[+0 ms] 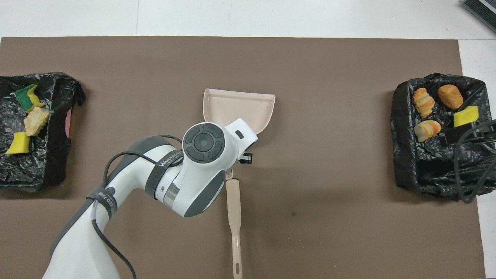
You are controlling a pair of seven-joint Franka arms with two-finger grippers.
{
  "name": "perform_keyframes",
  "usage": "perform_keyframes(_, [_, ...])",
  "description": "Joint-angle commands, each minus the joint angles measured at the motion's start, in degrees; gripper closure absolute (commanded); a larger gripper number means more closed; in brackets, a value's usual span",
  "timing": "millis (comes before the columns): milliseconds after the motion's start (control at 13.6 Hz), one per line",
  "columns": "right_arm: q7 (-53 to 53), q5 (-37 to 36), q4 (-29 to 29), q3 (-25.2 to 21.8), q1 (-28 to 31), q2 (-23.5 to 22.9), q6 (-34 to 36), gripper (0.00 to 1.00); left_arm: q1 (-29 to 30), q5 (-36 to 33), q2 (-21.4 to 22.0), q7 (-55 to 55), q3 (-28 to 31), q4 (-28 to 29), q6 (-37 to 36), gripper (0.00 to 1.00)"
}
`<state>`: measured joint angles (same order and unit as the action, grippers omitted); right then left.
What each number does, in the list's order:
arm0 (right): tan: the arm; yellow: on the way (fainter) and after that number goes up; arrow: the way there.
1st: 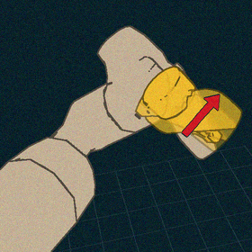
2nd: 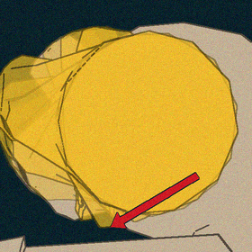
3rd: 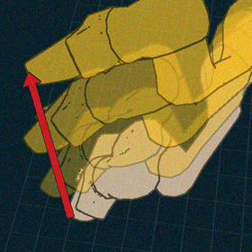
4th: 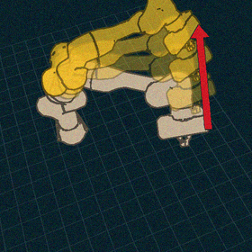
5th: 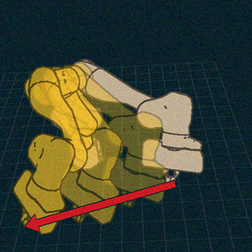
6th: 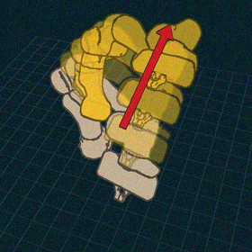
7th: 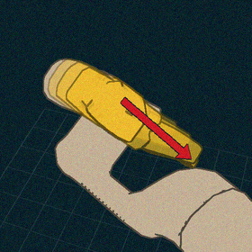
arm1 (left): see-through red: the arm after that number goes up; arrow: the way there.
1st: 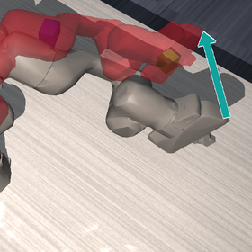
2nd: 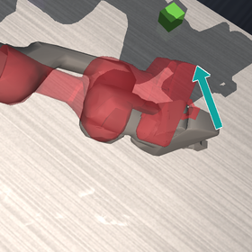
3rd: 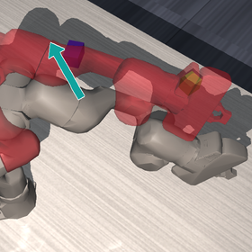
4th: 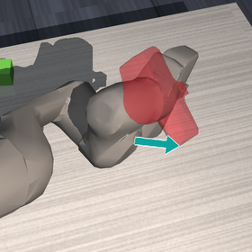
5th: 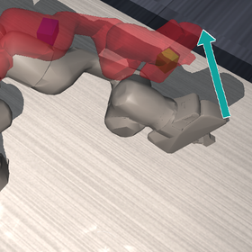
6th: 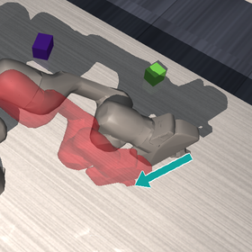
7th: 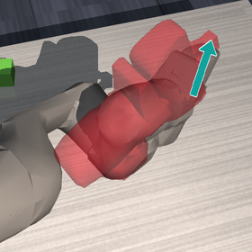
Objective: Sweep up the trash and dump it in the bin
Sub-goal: 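Lower the dustpan onto the table with the left gripper and release it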
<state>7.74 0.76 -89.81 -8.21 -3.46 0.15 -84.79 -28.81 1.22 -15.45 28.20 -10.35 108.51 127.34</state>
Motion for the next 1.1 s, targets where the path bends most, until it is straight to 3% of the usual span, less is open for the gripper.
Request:
perform_keyframes(0, [-0.97,0.73,-0.19,0.39,0.56,0.29,-0.29,0.00,-1.69,1.33,2.53,4.29,1.12,2.94,1.77,1.00])
perform_keyframes(73, [-0.97,0.73,-0.19,0.39,0.56,0.29,-0.29,0.00,-1.69,2.12,2.44,5.80,1.12,2.94,1.94,0.84])
perform_keyframes(147, [-0.89,0.73,-0.19,0.39,0.56,0.29,-0.29,0.00,-1.69,2.39,2.44,4.86,1.12,2.85,2.47,0.20])
perform_keyframes(220, [-0.89,0.73,-0.11,0.48,0.56,0.29,-0.29,0.00,-1.60,2.39,2.36,4.93,1.12,2.59,2.30,0.00])
perform_keyframes(661, [-0.97,0.73,-0.19,0.48,0.56,0.29,-0.29,0.00,2.86,1.69,3.76,5.02,2.26,-1.09,-4.81,0.00])
perform_keyframes(1029, [-0.89,0.64,-0.19,0.48,0.56,0.29,-0.29,0.00,14.89,1.69,11.83,-10.31,2.36,-1.02,-15.87,0.00])
